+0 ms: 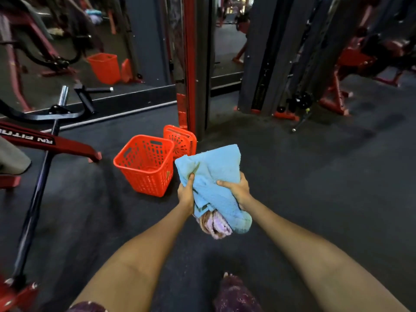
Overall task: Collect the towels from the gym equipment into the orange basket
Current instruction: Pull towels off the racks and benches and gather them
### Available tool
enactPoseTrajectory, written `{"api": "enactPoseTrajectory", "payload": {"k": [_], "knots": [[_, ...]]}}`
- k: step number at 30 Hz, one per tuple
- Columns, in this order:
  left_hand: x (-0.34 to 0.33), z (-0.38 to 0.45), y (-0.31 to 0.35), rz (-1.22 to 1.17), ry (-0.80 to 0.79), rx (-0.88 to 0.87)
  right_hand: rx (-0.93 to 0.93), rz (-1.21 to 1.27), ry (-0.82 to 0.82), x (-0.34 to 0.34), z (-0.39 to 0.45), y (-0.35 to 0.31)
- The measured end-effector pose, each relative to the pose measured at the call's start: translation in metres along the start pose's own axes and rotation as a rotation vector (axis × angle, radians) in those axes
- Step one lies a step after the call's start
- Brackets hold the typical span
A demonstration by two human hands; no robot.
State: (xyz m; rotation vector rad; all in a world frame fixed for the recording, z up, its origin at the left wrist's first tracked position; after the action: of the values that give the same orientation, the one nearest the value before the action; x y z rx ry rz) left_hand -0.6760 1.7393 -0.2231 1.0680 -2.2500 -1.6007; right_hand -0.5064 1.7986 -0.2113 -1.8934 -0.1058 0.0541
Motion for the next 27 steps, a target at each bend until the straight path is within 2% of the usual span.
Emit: {"api": "enactPoseTrajectory", "payload": {"k": [9,16,27], "knots": [[-0.067,0.116,0.032,-0.045,0.216,-0.057,-0.038,-0.136,-0.200,-0.021,0.157,-0.065],[-0.067,0.210,0.067,-0.144,0.417,-0.093,-0.005,-0.258,-0.326,-0.101,0.268,-0.085],[-0.064,0.373,0.145,-0.234,0.622,-0.137,0.045,-0.213,-0.496,-0.241,0.422,-0.146]]}}
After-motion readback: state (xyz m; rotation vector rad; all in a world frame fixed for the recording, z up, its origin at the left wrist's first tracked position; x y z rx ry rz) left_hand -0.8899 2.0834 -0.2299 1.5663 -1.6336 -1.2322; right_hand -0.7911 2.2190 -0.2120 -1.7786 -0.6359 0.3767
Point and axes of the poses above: each hand's wrist, its own z-axis towards the middle knuckle, its own x-axis out of the back of the hand, y = z × x, the point moved 4 cm from there along z, towards the middle knuckle, and after that the axes turned 2 degrees about y, right-handed, at the moved point
